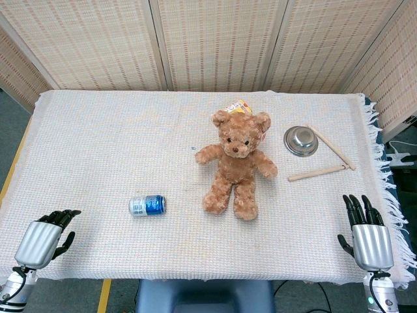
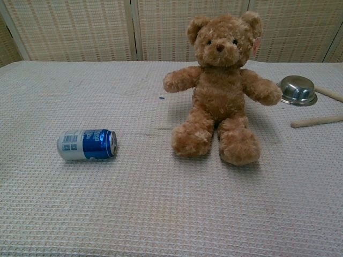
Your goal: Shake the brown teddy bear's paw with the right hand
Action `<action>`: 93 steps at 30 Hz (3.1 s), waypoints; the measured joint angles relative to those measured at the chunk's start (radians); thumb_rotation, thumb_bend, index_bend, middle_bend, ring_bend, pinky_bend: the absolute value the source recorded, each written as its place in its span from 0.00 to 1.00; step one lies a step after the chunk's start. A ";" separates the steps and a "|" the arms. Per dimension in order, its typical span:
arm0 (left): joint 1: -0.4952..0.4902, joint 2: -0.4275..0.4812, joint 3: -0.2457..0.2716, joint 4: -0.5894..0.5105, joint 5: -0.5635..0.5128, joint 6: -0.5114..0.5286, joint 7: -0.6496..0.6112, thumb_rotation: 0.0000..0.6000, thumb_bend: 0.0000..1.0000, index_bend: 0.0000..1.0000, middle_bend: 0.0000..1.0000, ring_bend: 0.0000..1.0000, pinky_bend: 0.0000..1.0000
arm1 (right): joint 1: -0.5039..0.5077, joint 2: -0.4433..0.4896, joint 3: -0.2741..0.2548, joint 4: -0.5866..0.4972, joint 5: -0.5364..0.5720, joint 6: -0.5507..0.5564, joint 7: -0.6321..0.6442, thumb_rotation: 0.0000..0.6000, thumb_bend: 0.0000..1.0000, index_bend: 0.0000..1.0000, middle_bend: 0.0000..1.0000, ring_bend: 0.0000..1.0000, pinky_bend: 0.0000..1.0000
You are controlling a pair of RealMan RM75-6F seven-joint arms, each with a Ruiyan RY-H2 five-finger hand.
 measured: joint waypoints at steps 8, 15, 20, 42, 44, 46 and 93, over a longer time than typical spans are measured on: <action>0.006 0.003 0.002 -0.009 0.009 0.015 0.006 1.00 0.44 0.26 0.33 0.34 0.57 | -0.003 -0.007 0.003 0.006 0.000 0.002 0.013 1.00 0.08 0.00 0.08 0.00 0.22; 0.001 -0.001 -0.003 0.003 -0.002 0.002 -0.003 1.00 0.44 0.26 0.33 0.35 0.57 | 0.004 -0.024 0.016 0.040 -0.031 0.026 0.034 1.00 0.08 0.06 0.14 0.00 0.26; 0.001 0.002 -0.003 0.000 -0.005 0.000 -0.009 1.00 0.44 0.26 0.33 0.35 0.57 | 0.028 -0.076 0.053 0.127 -0.039 0.040 0.064 1.00 0.10 0.18 0.23 0.05 0.28; -0.003 0.000 0.001 0.000 0.002 -0.006 -0.002 1.00 0.44 0.27 0.33 0.35 0.57 | 0.298 -0.297 0.165 0.474 -0.036 -0.130 0.145 1.00 0.12 0.27 0.29 0.11 0.28; -0.003 0.001 0.001 0.000 0.003 -0.004 -0.004 1.00 0.44 0.27 0.33 0.35 0.57 | 0.313 -0.315 0.169 0.502 -0.035 -0.136 0.162 1.00 0.12 0.27 0.29 0.11 0.28; -0.003 0.000 0.001 0.001 0.004 -0.003 -0.005 1.00 0.44 0.27 0.33 0.35 0.57 | 0.332 -0.339 0.173 0.542 -0.034 -0.142 0.187 1.00 0.12 0.27 0.29 0.11 0.28; -0.003 0.004 0.011 -0.001 0.026 0.003 -0.010 1.00 0.44 0.27 0.33 0.35 0.57 | 0.638 -0.788 0.198 1.351 0.039 -0.196 0.538 1.00 0.13 0.41 0.32 0.14 0.33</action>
